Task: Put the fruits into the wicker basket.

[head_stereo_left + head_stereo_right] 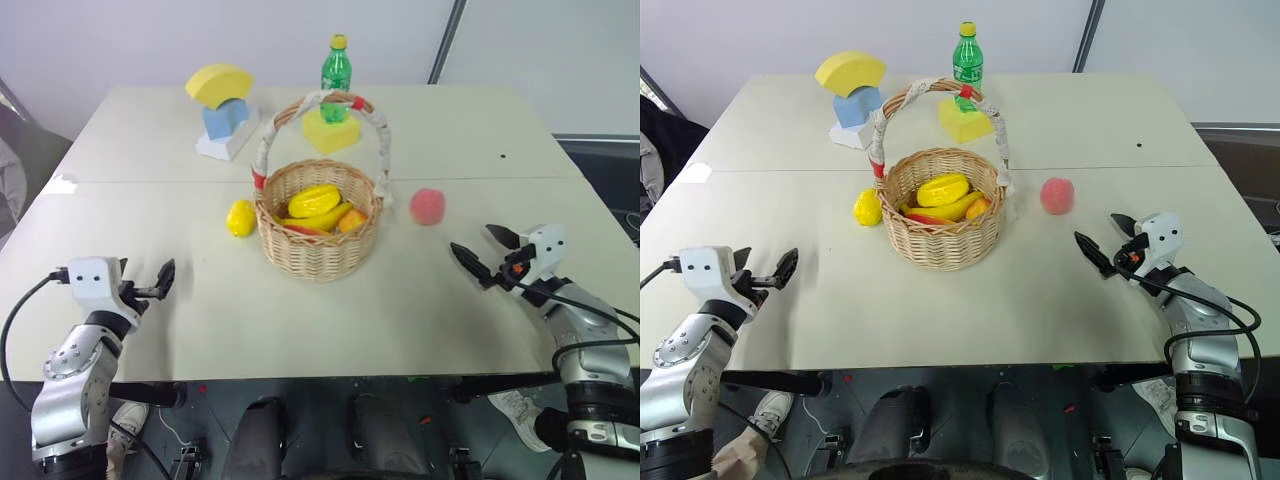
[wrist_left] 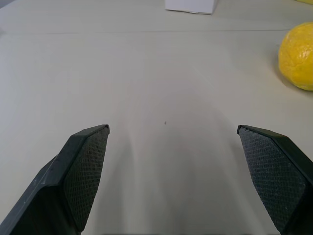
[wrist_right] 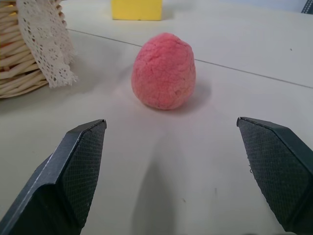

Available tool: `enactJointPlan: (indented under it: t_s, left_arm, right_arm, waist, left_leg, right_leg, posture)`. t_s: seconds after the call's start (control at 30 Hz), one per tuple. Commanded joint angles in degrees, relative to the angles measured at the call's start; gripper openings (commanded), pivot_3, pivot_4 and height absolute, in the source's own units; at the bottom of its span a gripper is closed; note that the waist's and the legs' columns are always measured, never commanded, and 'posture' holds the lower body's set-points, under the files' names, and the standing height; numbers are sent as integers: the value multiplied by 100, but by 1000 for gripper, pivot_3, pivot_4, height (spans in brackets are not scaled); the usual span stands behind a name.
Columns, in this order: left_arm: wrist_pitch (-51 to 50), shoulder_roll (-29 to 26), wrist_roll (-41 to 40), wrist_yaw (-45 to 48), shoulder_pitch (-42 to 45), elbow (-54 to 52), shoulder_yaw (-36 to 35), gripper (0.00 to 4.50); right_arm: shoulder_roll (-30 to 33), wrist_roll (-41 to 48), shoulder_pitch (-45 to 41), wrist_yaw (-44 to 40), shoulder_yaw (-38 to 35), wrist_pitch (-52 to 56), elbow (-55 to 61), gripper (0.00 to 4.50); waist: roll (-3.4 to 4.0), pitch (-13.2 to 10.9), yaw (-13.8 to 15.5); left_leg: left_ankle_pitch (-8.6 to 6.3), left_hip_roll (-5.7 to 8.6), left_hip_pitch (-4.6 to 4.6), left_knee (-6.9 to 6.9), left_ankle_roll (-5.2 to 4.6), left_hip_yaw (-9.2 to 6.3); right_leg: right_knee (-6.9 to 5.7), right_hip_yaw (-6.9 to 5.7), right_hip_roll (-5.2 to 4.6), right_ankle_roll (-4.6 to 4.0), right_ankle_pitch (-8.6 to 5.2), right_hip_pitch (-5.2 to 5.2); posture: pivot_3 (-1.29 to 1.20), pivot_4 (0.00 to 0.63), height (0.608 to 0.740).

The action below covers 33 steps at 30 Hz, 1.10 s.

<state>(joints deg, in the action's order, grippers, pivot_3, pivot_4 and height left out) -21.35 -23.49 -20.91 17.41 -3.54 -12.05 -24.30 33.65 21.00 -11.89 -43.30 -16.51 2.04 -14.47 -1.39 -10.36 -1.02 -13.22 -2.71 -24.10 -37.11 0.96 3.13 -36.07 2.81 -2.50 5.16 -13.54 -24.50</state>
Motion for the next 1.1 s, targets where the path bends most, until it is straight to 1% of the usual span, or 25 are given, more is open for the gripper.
enactJointPlan:
  t_s: [0.03,0.23,0.33,0.4,0.5,0.63,0.83,0.97,1.1]
  left_arm:
    - [-65,-76,-38,-30,66,-217,-44,4500]
    - [-146,-53,-72,-86,98,-249,-44,4500]
    - [-396,-47,-360,56,214,-312,-7,4500]
    - [-459,-34,-451,48,423,-333,50,4500]
    - [-692,-153,-381,56,828,-303,342,4500]
    - [-1071,-275,-418,36,1402,-160,506,4500]
    - [-1826,-497,-218,163,2534,341,1178,4500]
    - [-2060,-459,-83,172,3029,719,1507,4500]
    - [-2209,-465,182,156,3388,1089,1892,4500]
  right_arm:
    - [-21,30,9,55,-32,-23,323,4463]
    - [-33,23,-19,140,29,75,575,4463]
    - [-5,48,-9,151,20,156,703,4463]
    - [29,38,-50,99,104,210,885,4463]
    - [127,158,-119,-31,177,450,1338,4463]
    - [343,412,11,-291,225,930,2031,4463]
    - [952,1321,284,-820,429,2198,3738,4463]
    - [1028,1603,116,-750,594,2630,4284,4463]
    - [969,1689,-10,-615,682,2804,4522,4463]
  waist:
    - [0,0,0]
    - [0,0,1]
    - [0,0,1]
    - [0,0,7]
    - [0,0,19]
    - [-1,1,22]
    - [-2,0,28]
    - [-6,1,0]
    - [-8,0,21]
  left_leg:
    - [0,0,0,0,0,0]
    - [0,0,0,0,0,-1]
    - [0,0,0,0,0,-1]
    - [0,0,0,0,0,0]
    - [0,2,-2,-2,0,-1]
    - [0,3,-4,-3,0,-2]
    - [0,2,-6,-2,0,-14]
    - [0,1,-6,-4,0,-13]
    - [0,1,-6,-3,0,-16]
  right_leg:
    - [0,0,0,0,0,0]
    - [0,0,1,0,0,0]
    - [-1,0,1,0,0,0]
    - [-1,-1,1,0,0,0]
    - [-1,-1,1,1,1,0]
    - [0,-1,2,3,1,0]
    - [-3,-4,11,5,0,0]
    - [-2,-3,11,5,0,0]
    - [-3,-4,14,5,0,-1]
  posture:
    - [0,150,740]
    - [0,150,740]
    - [0,150,740]
    - [0,150,740]
    - [0,150,740]
    - [0,150,740]
    - [0,150,740]
    - [0,150,740]
    - [0,150,740]
